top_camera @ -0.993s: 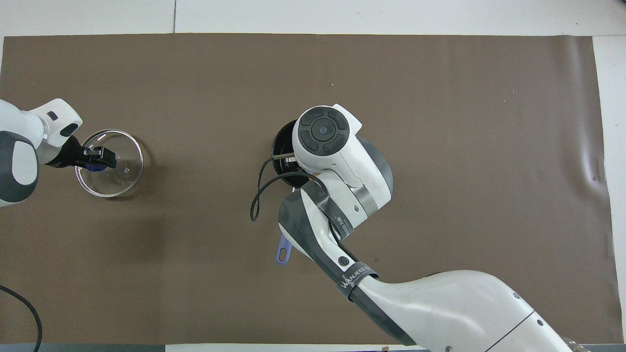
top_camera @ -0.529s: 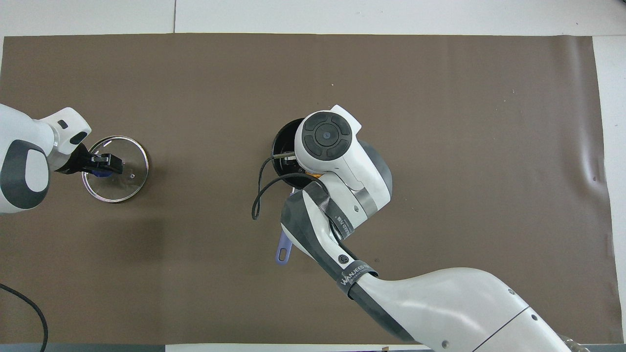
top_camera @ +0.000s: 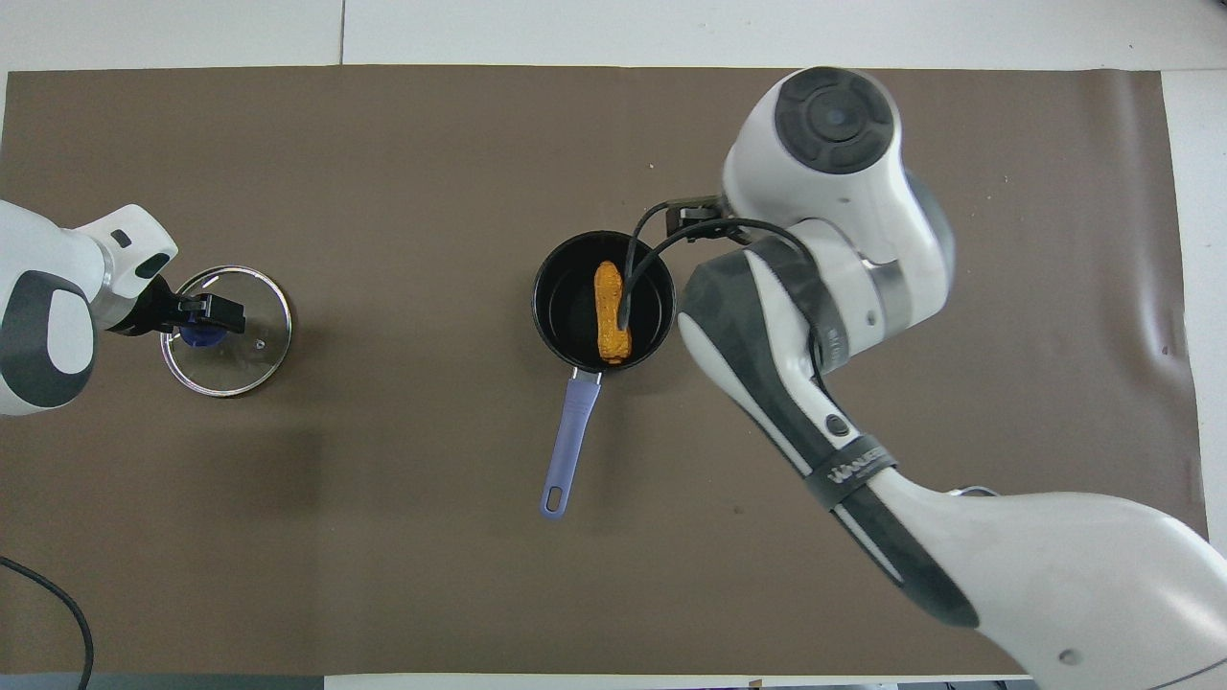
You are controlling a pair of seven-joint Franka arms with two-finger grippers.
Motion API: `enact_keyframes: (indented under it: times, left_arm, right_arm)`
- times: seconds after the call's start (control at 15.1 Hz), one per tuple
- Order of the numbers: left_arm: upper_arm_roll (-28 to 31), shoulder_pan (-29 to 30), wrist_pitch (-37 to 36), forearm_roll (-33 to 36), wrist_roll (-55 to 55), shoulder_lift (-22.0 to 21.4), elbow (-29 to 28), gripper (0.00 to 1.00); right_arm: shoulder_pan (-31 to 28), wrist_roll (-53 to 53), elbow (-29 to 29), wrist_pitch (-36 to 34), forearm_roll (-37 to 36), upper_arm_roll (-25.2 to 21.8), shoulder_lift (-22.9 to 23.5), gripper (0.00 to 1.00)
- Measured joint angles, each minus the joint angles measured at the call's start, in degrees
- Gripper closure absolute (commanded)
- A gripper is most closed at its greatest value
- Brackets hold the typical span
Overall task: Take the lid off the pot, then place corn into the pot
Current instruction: 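Lower the corn into the pot and open the right gripper, then set the lid down with the left gripper while the right gripper withdraws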
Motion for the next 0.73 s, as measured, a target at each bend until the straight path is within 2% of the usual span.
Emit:
enact_keyframes:
  times: [0.13,0.33,0.53,0.73]
  left_arm:
    - [-0.06,-1.01,-3.74,0.00,0.00,-0.67,3.47,0.00]
    - [-0.16,-3.00,-15.80,1.34,-0.35,-1.78,13.21,0.00]
    - [-0.27,-5.29,-25.43,4.65,-3.68,-4.01,20.68,0.00]
    - [-0.42,-6.27,-32.45,4.85,-5.97,-9.70,21.64,0.00]
  right_arm:
    - [-6.11,-6.53,0.27,-4.85,-0.35,-0.09,-3.44,0.00]
    - [-12.74,-15.02,0.56,-12.20,-1.10,-0.52,-8.98,0.00]
    - [-15.87,-18.58,0.05,-20.97,-1.11,-1.00,-15.14,0.00]
    - [-16.45,-18.75,-3.37,-23.76,-1.22,-1.09,-18.16,0.00]
